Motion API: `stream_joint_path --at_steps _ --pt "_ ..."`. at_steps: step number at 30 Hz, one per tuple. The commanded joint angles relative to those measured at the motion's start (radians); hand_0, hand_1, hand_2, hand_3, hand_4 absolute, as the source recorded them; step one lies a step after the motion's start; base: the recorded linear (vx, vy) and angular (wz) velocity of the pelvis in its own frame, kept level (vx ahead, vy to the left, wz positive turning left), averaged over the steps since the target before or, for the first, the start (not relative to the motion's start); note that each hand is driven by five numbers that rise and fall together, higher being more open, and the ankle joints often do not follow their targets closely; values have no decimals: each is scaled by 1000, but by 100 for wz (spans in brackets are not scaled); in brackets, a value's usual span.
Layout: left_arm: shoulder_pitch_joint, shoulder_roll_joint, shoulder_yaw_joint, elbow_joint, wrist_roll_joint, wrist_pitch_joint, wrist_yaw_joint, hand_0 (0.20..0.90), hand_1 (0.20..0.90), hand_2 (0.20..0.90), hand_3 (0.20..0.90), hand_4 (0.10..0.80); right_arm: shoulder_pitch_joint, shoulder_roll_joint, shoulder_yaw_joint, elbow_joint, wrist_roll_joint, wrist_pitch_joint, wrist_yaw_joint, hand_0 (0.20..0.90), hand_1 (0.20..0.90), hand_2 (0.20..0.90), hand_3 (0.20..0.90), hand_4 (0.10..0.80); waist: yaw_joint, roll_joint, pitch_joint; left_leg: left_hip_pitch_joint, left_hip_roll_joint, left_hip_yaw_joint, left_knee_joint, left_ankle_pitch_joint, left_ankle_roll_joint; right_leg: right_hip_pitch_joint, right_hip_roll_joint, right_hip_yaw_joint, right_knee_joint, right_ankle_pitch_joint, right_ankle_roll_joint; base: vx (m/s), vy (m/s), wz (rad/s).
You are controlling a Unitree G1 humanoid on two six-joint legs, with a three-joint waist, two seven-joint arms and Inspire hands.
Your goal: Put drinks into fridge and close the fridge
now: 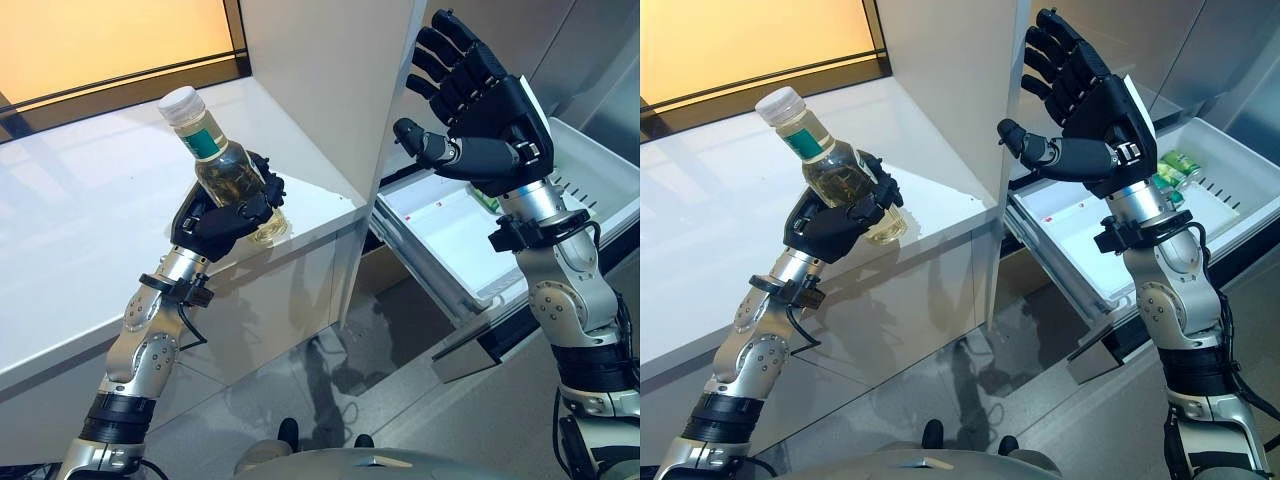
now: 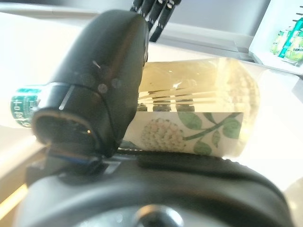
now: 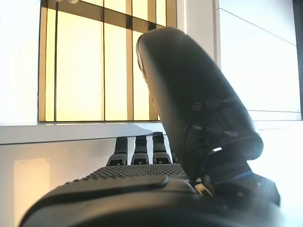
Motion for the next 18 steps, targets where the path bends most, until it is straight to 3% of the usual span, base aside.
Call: stream_joint_path --at_steps 1,10,18 --pt "-150 77 15 -154 21 -205 -44 300 300 300 200 100 -60 20 107 -50 38 13 168 900 900 900 900 800 20 -20 -132 21 -37 17 1 -91 24 -29 -18 13 18 26 53 0 0 0" --pt "-158 120 27 -159 60 -214 -26 300 300 300 200 100 -43 25 171 -101 40 75 243 900 900 900 900 800 23 -16 -130 22 -39 15 1 -88 25 -27 -21 11 18 25 54 0 0 0" --pt "-143 113 26 -173 66 -221 -13 300 300 300 200 100 -32 48 227 -164 25 107 295 900 900 900 900 800 25 -12 -128 21 -40 14 1 -86 25 -27 -21 14 20 23 55 0 0 0"
